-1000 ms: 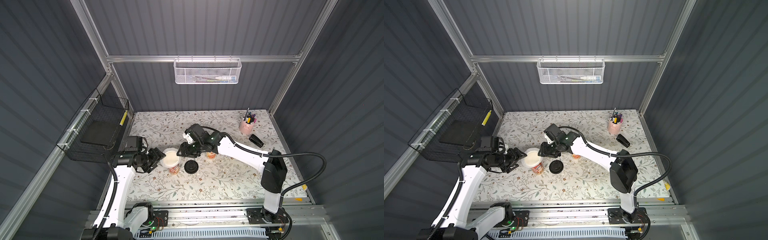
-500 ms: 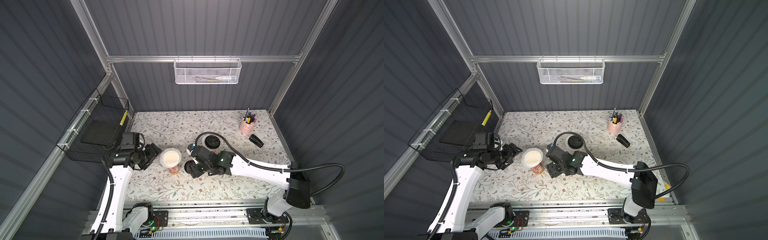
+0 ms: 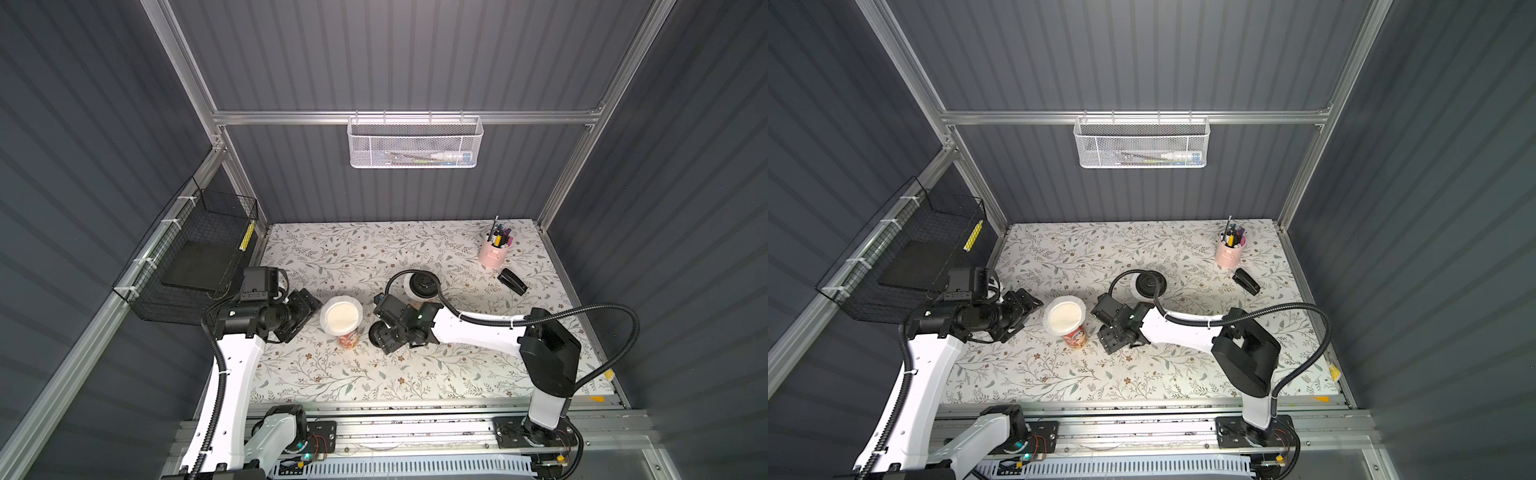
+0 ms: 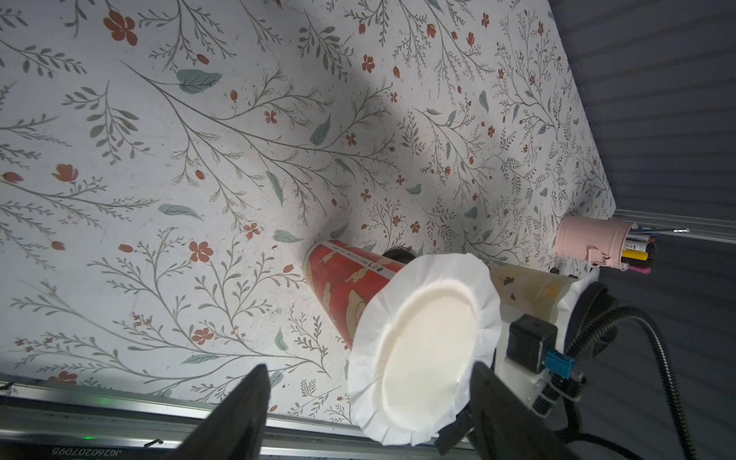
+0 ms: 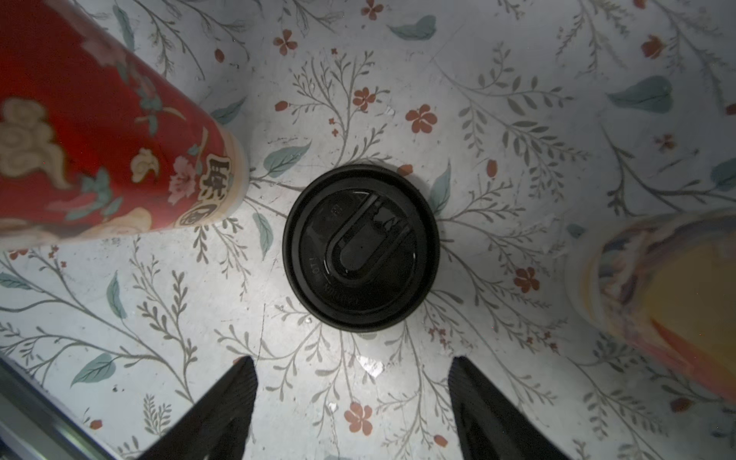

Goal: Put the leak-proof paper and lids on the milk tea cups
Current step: Pick up the cup lid from the center of the board.

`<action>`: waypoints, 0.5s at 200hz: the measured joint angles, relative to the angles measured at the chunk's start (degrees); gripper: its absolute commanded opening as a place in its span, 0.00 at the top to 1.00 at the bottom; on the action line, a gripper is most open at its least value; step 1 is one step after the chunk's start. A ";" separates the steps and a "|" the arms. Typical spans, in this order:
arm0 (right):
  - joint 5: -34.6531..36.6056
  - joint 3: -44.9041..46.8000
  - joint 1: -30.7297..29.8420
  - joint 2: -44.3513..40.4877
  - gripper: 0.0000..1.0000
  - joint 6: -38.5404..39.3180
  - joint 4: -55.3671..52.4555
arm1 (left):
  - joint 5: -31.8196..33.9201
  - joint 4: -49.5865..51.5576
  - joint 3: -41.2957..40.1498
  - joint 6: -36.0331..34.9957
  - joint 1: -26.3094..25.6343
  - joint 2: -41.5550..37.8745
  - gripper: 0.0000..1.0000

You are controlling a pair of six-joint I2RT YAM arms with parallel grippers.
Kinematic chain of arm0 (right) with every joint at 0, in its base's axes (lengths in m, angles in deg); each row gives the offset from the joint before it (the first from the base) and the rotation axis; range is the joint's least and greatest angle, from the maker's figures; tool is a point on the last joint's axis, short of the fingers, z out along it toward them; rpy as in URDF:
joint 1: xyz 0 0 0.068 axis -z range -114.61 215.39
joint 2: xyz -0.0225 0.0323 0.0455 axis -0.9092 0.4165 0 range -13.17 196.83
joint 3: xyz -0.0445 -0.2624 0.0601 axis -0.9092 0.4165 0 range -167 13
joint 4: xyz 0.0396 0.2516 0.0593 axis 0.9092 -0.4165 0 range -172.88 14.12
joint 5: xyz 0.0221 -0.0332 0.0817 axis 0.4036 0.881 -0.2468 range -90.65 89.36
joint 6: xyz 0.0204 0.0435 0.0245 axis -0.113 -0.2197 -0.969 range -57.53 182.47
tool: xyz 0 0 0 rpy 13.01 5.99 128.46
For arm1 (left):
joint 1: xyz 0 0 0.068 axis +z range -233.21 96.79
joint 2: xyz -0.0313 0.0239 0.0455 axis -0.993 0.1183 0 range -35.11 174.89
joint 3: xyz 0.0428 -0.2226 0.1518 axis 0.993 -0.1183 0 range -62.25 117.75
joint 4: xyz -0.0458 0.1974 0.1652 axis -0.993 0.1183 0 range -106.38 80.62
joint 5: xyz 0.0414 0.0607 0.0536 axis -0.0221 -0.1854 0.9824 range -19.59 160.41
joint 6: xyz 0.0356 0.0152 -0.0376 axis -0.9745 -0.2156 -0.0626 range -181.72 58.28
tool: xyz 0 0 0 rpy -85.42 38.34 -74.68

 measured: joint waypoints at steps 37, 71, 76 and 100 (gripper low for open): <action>0.20 -1.38 0.13 2.54 0.18 -0.90 0.13 | 0.11 0.00 0.00 0.00 0.00 0.00 0.21; 0.35 -2.56 0.70 4.33 0.17 -1.92 0.17 | 0.11 0.00 0.00 0.00 0.00 0.00 0.21; 0.35 -2.80 0.74 4.66 0.18 -2.05 0.17 | 0.11 0.00 0.00 0.00 0.00 0.00 0.21; 0.35 -3.82 1.03 6.03 0.18 -2.78 0.15 | 0.11 0.02 0.00 0.00 0.02 0.00 0.21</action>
